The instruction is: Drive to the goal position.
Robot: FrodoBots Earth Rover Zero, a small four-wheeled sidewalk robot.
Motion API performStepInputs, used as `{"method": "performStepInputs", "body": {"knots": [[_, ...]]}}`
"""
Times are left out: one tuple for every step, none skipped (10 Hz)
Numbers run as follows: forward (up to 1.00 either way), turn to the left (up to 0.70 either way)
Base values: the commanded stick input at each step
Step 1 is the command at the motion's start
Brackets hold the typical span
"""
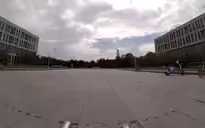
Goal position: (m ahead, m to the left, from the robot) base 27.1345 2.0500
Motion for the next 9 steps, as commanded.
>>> {"method": "performStepInputs", "body": {"knots": [[0.7, 0.0], [0.7, 0.0], [0.7, 0.0], [0.7, 0.0], [0.7, 0.0], [0.7, 0.0], [0.7, 0.0], [0.7, 0.0], [0.7, 0.0]]}}
